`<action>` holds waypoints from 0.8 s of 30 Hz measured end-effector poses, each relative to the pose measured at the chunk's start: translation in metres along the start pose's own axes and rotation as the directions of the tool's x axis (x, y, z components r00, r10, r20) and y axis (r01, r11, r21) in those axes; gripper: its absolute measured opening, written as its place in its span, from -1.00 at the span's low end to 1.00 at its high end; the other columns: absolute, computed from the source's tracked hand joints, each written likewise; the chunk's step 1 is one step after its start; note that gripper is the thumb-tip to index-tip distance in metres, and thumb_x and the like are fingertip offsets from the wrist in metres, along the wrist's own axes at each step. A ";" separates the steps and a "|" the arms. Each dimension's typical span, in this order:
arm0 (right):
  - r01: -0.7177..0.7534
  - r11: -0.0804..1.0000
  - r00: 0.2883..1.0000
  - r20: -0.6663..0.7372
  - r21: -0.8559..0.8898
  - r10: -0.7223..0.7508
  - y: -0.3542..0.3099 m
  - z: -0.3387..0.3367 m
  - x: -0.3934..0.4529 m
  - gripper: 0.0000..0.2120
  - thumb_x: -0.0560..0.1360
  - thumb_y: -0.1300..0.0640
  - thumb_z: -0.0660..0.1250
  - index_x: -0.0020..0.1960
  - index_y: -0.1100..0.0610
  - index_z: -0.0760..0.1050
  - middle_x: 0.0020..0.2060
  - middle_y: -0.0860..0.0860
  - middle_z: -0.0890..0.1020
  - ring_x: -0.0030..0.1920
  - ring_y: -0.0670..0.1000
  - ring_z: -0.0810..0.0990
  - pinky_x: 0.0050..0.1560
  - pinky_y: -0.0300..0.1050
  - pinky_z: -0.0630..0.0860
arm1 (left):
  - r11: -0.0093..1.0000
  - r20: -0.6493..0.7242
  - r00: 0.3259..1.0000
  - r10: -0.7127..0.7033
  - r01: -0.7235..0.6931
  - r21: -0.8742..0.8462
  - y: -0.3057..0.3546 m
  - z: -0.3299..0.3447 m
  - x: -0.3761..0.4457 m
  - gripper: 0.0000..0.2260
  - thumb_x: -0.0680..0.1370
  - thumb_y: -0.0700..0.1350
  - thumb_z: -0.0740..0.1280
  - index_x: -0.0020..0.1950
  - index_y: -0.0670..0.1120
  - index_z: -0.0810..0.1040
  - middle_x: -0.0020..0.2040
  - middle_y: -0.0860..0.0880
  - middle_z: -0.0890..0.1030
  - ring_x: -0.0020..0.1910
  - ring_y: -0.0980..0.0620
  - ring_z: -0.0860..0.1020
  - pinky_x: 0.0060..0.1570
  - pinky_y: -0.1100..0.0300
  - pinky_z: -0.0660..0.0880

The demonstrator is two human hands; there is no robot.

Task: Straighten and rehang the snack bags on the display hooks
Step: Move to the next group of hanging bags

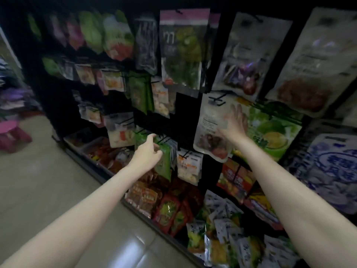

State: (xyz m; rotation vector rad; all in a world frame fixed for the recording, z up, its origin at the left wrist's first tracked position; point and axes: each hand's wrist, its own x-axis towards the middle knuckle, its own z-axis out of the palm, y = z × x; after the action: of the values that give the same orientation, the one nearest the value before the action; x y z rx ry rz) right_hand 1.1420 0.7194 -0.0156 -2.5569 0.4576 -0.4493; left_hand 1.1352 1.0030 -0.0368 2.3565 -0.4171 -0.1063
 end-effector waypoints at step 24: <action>-0.018 0.928 0.951 -0.279 0.373 0.130 -0.157 -0.039 0.119 -0.40 0.50 0.05 0.36 0.44 0.12 0.19 0.25 -0.03 0.38 0.24 -0.04 0.39 0.16 -0.15 0.40 | 0.897 0.087 0.903 0.422 -0.400 -0.190 -0.021 -0.095 0.254 -0.50 0.58 -0.18 0.21 0.49 -0.08 0.13 0.43 -0.18 0.20 0.31 -0.19 0.36 0.21 -0.03 0.41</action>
State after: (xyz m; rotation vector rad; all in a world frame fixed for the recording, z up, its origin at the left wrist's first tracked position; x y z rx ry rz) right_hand 1.2688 0.7847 0.1263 -2.1092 0.5215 -0.8202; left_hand 1.3995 0.9963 0.0295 2.0533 -0.9257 -0.0863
